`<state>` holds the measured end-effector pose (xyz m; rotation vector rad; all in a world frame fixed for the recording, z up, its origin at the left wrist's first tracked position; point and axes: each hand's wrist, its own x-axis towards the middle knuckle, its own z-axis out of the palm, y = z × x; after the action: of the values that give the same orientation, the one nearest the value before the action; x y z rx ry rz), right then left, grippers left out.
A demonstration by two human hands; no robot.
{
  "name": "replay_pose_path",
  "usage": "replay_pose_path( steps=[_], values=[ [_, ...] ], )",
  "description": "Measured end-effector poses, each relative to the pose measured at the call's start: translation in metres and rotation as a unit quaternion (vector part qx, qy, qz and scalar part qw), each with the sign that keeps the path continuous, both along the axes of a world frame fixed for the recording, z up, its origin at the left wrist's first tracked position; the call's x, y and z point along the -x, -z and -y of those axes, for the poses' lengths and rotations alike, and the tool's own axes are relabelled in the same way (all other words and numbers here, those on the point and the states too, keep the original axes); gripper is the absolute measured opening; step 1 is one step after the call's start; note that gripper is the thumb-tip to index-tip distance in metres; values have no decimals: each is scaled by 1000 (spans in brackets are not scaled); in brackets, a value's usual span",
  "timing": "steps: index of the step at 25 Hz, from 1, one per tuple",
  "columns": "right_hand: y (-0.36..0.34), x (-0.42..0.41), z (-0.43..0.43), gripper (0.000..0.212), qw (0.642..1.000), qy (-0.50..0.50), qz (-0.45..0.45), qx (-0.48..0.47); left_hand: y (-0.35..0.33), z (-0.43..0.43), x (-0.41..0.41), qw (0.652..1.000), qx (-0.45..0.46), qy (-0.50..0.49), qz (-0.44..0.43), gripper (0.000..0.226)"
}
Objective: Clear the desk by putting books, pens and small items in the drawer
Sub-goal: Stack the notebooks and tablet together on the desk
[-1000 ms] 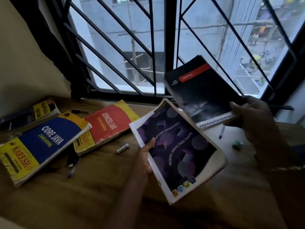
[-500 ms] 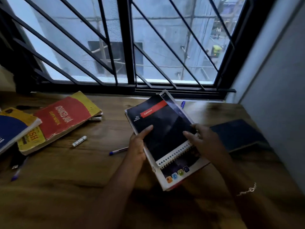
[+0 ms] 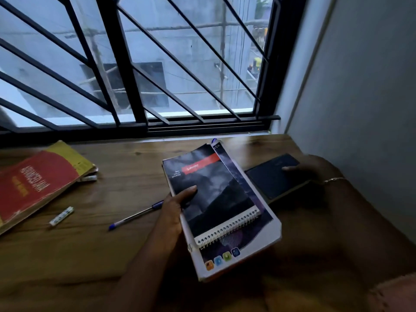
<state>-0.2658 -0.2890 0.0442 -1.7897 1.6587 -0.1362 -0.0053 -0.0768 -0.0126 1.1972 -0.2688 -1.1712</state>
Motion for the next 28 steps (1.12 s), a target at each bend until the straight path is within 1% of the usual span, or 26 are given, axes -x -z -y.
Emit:
replay_pose_path(
  steps=[1,2,3,5,6,7,9,11,12,13,14,15,16,17,18,19,20,21,22,23,24,26,27,28],
  values=[
    [2,3,-2,73,998,37,43,-39,1,-1,1,1000,-4,9,-5,46],
    [6,4,-4,75,992,69,79,-73,3,0,1,1000,-4,19,-9,50],
    [7,4,-7,73,985,92,105,-98,3,0,1,1000,-22,21,-1,46],
    [7,3,-9,69,975,109,134,-137,3,1,7,999,-44,7,6,24],
    [7,4,-8,68,971,113,143,-153,3,1,11,999,-48,5,11,18],
    [5,6,-9,67,967,117,149,-171,1,2,16,998,-60,10,9,21],
    [5,12,-8,66,959,134,156,-197,4,6,19,998,-60,14,-18,39],
    [5,19,-11,74,953,150,149,-216,8,12,20,998,-63,9,-11,38],
    [6,21,-12,83,952,157,156,-212,8,12,21,998,-56,10,-10,37],
    [9,23,-11,90,948,163,182,-202,7,12,22,998,-55,8,-5,40],
    [11,22,-8,91,938,179,230,-189,5,12,23,999,-51,6,3,43],
    [9,19,-8,84,920,195,290,-176,6,13,22,998,-54,5,19,42],
    [5,14,-11,72,903,204,346,-152,5,12,23,998,-51,7,24,40],
    [-1,10,-12,58,891,205,390,-106,5,10,23,998,-54,2,26,38],
    [-9,7,-14,46,885,203,417,-45,4,9,23,998,-52,1,21,39],
    [-21,4,-17,43,876,190,443,1,5,9,22,999,-46,2,16,44],
    [-33,2,-19,47,865,166,472,28,4,7,23,999,-38,7,10,53],
    [-44,1,-22,56,856,136,496,38,8,7,23,999,-43,10,10,64],
    [-59,-3,-30,64,850,95,517,35,10,6,23,999,-37,14,7,73],
    [-72,-10,-37,62,850,50,525,20,13,6,22,999,-42,15,10,77],
    [-80,-20,-47,53,853,10,521,2,8,3,24,999,-42,7,19,72],
    [-81,-46,-68,30,868,-25,495,-32,-3,-6,28,999,-39,16,26,52],
    [-70,-60,-78,24,880,-34,472,-44,-4,-8,29,998,-50,30,37,52],
    [-57,-72,-90,22,893,-49,443,-62,-4,-10,29,996,-69,38,48,57]
  ],
)
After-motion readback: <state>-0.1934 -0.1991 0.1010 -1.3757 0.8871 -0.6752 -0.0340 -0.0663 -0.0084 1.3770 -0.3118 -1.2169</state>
